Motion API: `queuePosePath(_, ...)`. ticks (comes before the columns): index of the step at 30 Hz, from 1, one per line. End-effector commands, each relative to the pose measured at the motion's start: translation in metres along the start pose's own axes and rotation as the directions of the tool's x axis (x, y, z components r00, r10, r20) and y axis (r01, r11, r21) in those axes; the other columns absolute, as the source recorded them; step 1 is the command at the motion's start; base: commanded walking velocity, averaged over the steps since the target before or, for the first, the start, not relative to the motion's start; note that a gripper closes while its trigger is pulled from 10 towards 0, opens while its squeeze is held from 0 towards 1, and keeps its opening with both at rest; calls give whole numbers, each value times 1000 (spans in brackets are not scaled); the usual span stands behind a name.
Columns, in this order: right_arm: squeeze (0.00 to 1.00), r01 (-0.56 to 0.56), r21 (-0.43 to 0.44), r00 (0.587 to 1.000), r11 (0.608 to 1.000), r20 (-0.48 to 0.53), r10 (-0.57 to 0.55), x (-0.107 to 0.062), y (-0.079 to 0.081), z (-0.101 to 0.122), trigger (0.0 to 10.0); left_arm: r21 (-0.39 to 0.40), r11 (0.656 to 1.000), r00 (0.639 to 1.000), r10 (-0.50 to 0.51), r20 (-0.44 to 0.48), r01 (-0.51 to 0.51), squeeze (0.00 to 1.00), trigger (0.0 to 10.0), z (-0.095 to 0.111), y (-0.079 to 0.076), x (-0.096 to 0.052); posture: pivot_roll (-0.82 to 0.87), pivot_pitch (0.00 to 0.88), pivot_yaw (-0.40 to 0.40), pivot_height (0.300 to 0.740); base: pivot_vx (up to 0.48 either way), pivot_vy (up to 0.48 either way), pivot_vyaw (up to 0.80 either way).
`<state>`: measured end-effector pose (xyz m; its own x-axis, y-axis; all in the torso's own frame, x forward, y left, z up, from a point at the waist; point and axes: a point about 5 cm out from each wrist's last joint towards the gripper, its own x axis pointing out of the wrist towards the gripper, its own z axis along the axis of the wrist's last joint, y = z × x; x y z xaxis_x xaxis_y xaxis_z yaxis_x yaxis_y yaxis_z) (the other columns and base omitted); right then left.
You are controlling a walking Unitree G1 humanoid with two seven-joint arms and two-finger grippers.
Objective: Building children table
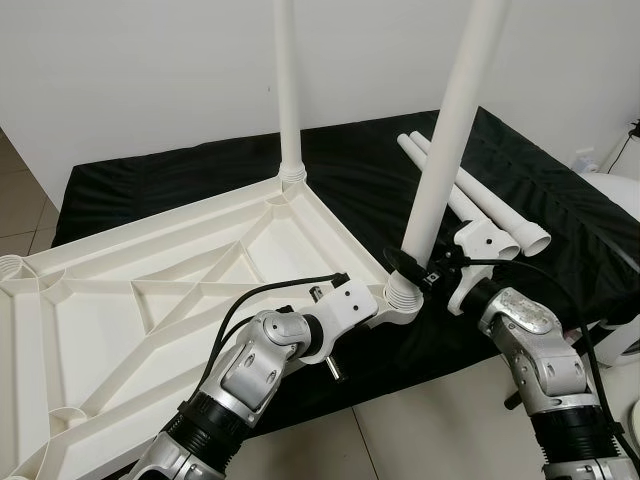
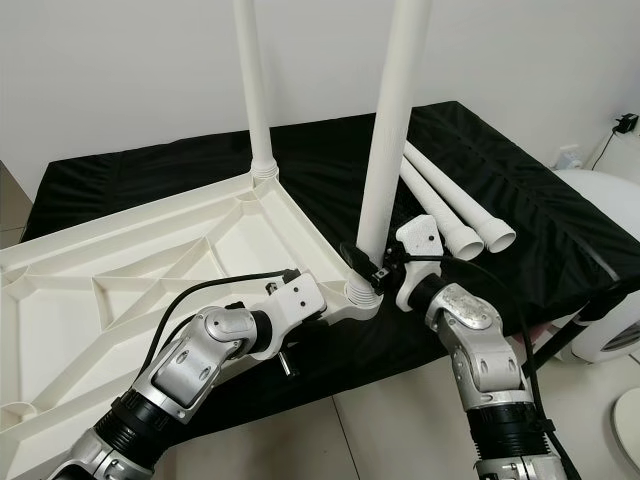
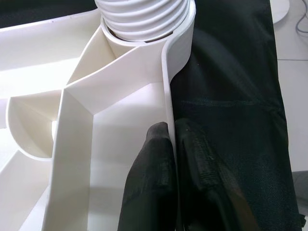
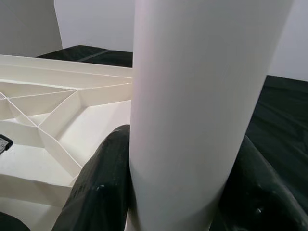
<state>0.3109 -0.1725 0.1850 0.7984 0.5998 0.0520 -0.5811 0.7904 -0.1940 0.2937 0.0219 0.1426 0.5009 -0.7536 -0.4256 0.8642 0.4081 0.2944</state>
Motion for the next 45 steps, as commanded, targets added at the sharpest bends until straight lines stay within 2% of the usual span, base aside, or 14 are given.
queuePosePath(1,0,2,30,986,1000,-169,3,-11,3,-35,10000,63,994,994,86,62,-90,0,10000,16,11,-7,-127,90,44,740,0,0,0)
queuePosePath(11,0,-66,-39,989,997,-135,60,-12,9,-32,10000,61,994,994,91,62,-95,0,10000,17,12,-8,-123,94,43,740,0,0,0)
queuePosePath(17,0,-16,33,989,999,-149,21,-16,3,-39,10000,63,994,994,90,67,-94,0,10000,18,13,-8,-123,94,44,740,0,0,0)
queuePosePath(19,0,17,100,988,995,-152,-2,-18,-2,-44,10000,65,994,994,88,67,-92,0,10000,18,12,-8,-122,95,46,740,0,0,0)
queuePosePath(27,0,38,169,993,985,-117,-18,-27,-3,-49,10000,69,993,994,87,66,-92,0,10000,19,13,-9,-123,97,49,740,0,0,0)
queuePosePath(32,0,37,135,991,990,-130,-19,-28,-3,-51,10000,69,994,994,85,67,-90,0,10000,19,13,-9,-123,100,52,740,0,0,0)
queuePosePath(45,0,-53,90,990,994,-123,64,-8,-10,-41,10000,69,994,994,85,68,-90,0,10000,20,12,-10,-118,100,51,740,0,0,0)
